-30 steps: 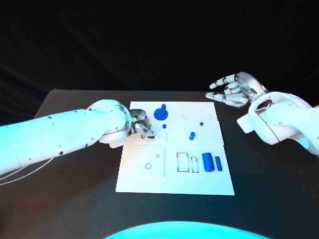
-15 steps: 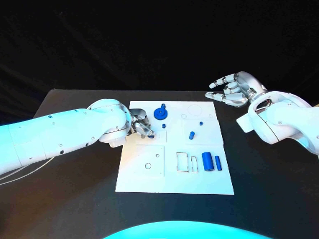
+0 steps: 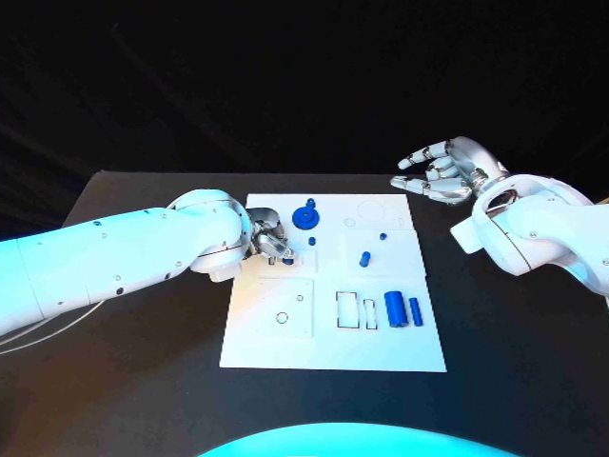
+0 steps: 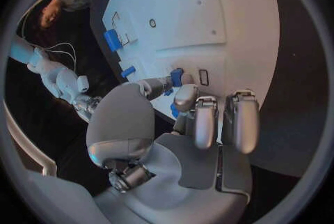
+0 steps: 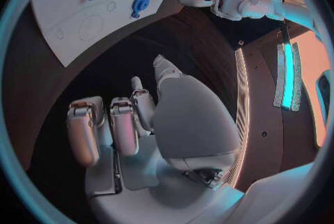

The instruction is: Assemble the parts on the task board

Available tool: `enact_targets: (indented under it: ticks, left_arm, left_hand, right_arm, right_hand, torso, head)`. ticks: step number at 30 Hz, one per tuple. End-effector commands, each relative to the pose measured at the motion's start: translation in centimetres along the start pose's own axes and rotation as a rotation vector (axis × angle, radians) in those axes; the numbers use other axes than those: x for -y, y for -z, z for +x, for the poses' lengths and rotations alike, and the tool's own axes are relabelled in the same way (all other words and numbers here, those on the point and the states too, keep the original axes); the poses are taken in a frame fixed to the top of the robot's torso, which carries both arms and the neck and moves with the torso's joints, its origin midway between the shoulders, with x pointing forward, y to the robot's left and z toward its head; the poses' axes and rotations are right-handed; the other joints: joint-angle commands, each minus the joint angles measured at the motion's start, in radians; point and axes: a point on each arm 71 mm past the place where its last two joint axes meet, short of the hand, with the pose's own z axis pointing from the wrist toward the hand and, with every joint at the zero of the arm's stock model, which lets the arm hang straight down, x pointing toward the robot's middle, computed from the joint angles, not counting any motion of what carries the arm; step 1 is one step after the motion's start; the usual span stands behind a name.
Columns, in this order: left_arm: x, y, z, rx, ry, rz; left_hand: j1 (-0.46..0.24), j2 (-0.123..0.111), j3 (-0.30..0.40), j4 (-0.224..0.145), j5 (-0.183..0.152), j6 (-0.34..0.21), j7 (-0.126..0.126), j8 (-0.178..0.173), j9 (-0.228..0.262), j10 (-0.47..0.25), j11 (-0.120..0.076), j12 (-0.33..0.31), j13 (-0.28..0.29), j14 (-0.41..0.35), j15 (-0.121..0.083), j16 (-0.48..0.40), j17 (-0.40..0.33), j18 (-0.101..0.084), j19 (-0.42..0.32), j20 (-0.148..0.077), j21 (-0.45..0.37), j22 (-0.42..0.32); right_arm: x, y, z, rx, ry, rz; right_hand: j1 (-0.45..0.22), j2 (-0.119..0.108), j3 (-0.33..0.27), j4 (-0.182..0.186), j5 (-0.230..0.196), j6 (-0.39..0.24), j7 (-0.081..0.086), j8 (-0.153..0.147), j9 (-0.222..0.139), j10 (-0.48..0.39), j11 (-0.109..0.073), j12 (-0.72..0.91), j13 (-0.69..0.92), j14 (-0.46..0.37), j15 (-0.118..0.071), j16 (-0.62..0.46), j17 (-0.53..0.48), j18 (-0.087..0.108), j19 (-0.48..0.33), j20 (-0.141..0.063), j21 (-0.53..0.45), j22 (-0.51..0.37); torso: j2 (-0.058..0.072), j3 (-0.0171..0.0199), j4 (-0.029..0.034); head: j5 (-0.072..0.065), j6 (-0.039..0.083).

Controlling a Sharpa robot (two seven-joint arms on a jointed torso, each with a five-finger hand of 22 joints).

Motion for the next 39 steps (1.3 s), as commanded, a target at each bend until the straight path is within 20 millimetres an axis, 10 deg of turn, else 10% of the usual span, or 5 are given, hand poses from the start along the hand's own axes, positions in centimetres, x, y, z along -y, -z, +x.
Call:
enact_targets:
  ticks: [1, 39]
  left_arm:
    - [0.24, -0.13, 0.52, -0.033, -0.007, 0.004]
    - [-0.26, -0.42, 0.19, -0.028, 0.007, -0.01]
  left_hand:
    - [-0.006, 0.007, 0.107, -0.117, -0.008, 0.02, -0.021, -0.002, 0.005, 0.01, -0.001, 0.005, 0.002, 0.104, -0.01, 0.007, 0.264, -0.016, 0.001, -0.005, 0.005, 0.105]
    - [-0.061, -0.023, -0.256, 0.072, -0.019, 0.064, -0.025, -0.061, 0.04, 0.007, -0.003, 0.003, 0.018, 0.104, -0.013, 0.007, 0.264, -0.017, 0.004, -0.009, 0.0, 0.108]
  right_arm:
    - [-0.13, 0.03, 0.16, -0.014, 0.009, -0.014]
    - [-0.04, 0.12, -0.04, -0.007, 0.009, -0.017]
  right_hand:
    - [-0.008, -0.002, 0.006, 0.001, 0.006, -0.005, 0.0, 0.004, -0.001, 0.001, -0.007, 0.002, 0.065, 0.09, -0.008, -0.005, 0.211, -0.014, 0.105, -0.006, 0.005, 0.263]
    - [-0.025, -0.008, 0.003, 0.003, 0.005, -0.008, 0.0, 0.009, -0.003, 0.0, -0.007, 0.0, 0.063, 0.089, -0.008, -0.006, 0.206, -0.014, 0.105, -0.007, 0.005, 0.263]
  torso:
    - [0.0, 0.0005, 0.0]
    - [-0.001, -0.0007, 0.0005]
  head:
    - [-0.002, -0.001]
    - [-0.006, -0.003]
